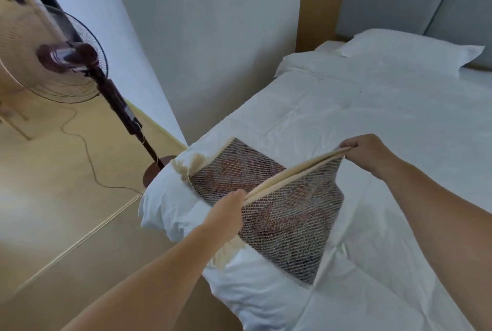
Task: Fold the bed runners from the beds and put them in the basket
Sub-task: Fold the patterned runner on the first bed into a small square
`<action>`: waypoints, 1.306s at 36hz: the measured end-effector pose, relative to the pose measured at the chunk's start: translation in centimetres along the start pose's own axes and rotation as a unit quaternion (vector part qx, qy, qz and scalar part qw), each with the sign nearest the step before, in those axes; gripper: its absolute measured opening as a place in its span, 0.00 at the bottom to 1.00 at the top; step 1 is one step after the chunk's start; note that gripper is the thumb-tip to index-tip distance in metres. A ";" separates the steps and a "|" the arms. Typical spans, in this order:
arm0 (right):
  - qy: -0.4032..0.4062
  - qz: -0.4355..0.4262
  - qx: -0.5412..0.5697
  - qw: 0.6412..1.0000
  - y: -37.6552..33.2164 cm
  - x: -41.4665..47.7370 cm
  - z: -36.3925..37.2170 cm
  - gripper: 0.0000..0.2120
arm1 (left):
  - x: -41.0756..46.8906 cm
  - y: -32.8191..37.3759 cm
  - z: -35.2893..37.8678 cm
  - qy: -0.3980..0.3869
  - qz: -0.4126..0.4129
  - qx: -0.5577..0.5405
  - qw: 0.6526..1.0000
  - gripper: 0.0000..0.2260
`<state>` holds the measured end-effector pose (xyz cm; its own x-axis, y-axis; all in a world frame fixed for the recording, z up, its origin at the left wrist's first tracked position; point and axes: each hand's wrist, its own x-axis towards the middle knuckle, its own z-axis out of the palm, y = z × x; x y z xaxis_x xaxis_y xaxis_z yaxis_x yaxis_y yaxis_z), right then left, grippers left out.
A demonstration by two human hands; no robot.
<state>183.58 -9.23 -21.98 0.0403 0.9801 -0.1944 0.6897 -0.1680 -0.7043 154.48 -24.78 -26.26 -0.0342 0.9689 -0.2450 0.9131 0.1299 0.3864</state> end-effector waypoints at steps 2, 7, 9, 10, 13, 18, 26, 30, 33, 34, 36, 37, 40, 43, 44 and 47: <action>-0.007 -0.031 -0.016 0.999 -0.5 0.6 0.5 0.12 | 0.6 -0.5 -0.5 0.009 -0.010 -0.001 1.000 0.14; 0.010 -0.080 -0.031 0.996 -1.6 3.1 1.8 0.10 | 2.1 -1.1 -1.3 0.015 -0.029 0.006 0.999 0.18; 0.006 -0.096 -0.041 0.995 -2.0 4.3 2.3 0.10 | 2.7 -1.2 -1.4 0.018 -0.040 0.006 0.999 0.18; 0.008 -0.101 -0.048 0.994 -2.3 5.0 2.6 0.10 | 3.1 -1.2 -1.5 0.021 -0.048 0.004 0.999 0.17; 0.008 -0.106 -0.053 0.993 -3.2 7.0 3.9 0.10 | 4.1 -2.0 -1.6 0.032 -0.065 0.002 0.997 0.13; -0.003 -0.108 -0.052 0.993 -4.9 9.4 6.4 0.08 | 6.1 -5.0 -1.9 0.057 -0.092 -0.005 0.994 0.06; 0.028 -0.081 -0.034 0.996 -7.8 15.2 13.2 0.09 | 12.3 -12.0 -2.0 0.039 -0.089 -0.033 0.995 0.05; 0.045 -0.056 -0.033 0.997 -8.9 19.1 18.5 0.07 | 17.4 -17.0 -1.3 0.003 -0.088 -0.039 0.995 0.05; 0.043 -0.029 -0.034 0.998 -9.0 22.6 22.9 0.09 | 21.7 -21.1 -0.5 -0.049 -0.085 -0.025 0.995 0.09; 0.041 -0.024 -0.037 0.998 -9.1 23.7 24.4 0.10 | 23.0 -22.3 -0.4 -0.066 -0.084 -0.022 0.994 0.12; 0.036 -0.013 -0.045 0.998 -9.2 25.9 27.5 0.11 | 25.7 -24.8 0.3 -0.097 -0.079 -0.017 0.992 0.13; 0.036 -0.007 -0.047 0.998 -9.1 27.0 28.9 0.11 | 27.0 -26.1 0.8 -0.110 -0.079 -0.014 0.991 0.13; 0.038 0.004 -0.049 0.998 -8.9 29.9 33.0 0.12 | 30.5 -29.3 2.6 -0.148 -0.076 -0.014 0.986 0.14; 0.039 0.011 -0.056 0.998 -8.9 32.7 36.7 0.12 | 33.0 -31.6 4.1 -0.178 -0.073 -0.010 0.981 0.14; 0.040 0.013 -0.055 0.998 -9.0 33.6 37.9 0.12 | 33.6 -32.4 4.5 -0.187 -0.080 -0.016 0.979 0.15; 0.038 0.012 -0.054 0.998 -9.2 35.9 41.3 0.12 | 34.8 -34.6 5.9 -0.210 -0.101 -0.039 0.972 0.14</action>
<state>148.82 23.12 -50.67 0.1100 0.9817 -0.1554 0.7618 -0.1837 -0.6212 124.08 3.23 -53.36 -0.0260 0.7524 -0.6582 0.8708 0.3404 0.3548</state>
